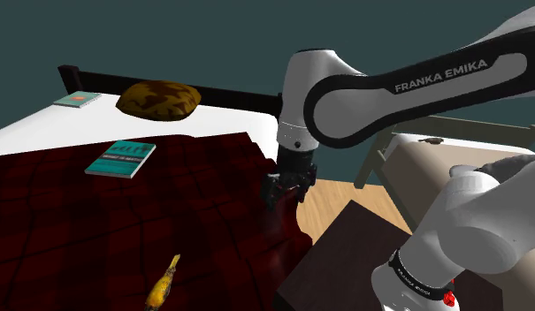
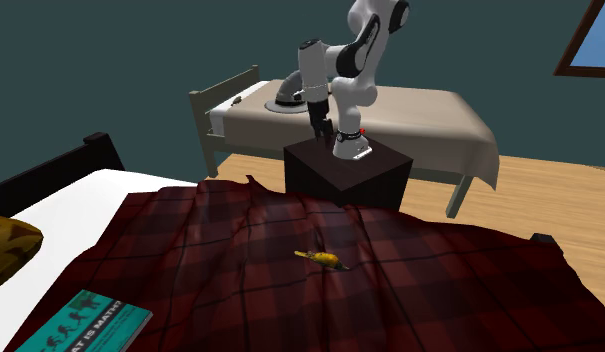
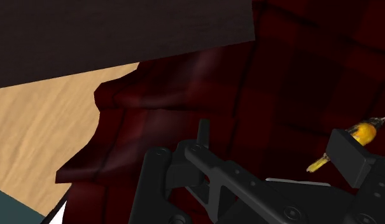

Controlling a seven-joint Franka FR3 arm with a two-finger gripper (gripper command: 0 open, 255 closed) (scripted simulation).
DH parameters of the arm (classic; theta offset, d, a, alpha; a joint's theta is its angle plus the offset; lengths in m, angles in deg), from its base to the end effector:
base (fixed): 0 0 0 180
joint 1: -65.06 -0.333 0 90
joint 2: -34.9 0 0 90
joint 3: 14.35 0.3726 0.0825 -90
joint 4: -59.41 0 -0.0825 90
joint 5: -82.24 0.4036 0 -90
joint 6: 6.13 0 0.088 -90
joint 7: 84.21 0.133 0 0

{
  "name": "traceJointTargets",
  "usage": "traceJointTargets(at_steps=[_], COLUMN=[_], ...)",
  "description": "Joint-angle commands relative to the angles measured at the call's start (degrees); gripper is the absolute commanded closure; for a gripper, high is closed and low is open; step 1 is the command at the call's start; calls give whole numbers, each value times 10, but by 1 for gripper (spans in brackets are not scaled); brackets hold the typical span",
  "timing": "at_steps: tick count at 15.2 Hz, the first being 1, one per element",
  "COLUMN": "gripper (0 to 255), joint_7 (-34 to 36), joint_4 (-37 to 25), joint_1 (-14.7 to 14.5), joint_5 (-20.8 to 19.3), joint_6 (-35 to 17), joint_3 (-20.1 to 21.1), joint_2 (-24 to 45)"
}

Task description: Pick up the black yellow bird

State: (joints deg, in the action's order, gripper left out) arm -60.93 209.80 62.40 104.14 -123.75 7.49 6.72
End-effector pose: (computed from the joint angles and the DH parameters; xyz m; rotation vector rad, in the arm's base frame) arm 0.3222 0.1759 0.4029 -3.0093 0.3395 0.2167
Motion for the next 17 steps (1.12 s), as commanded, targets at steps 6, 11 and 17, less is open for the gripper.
traceJointTargets(at_steps=[6, 11, 17], gripper=[0, 0, 0], joint_7=[92, 172, 279], joint_4=[-36, -85, -168], joint_1=[0, -1, -37], joint_5=[29, 4, -63], joint_6=[-142, -236, -322], joint_3=[65, 95, 82], joint_2=[158, 288, 444])
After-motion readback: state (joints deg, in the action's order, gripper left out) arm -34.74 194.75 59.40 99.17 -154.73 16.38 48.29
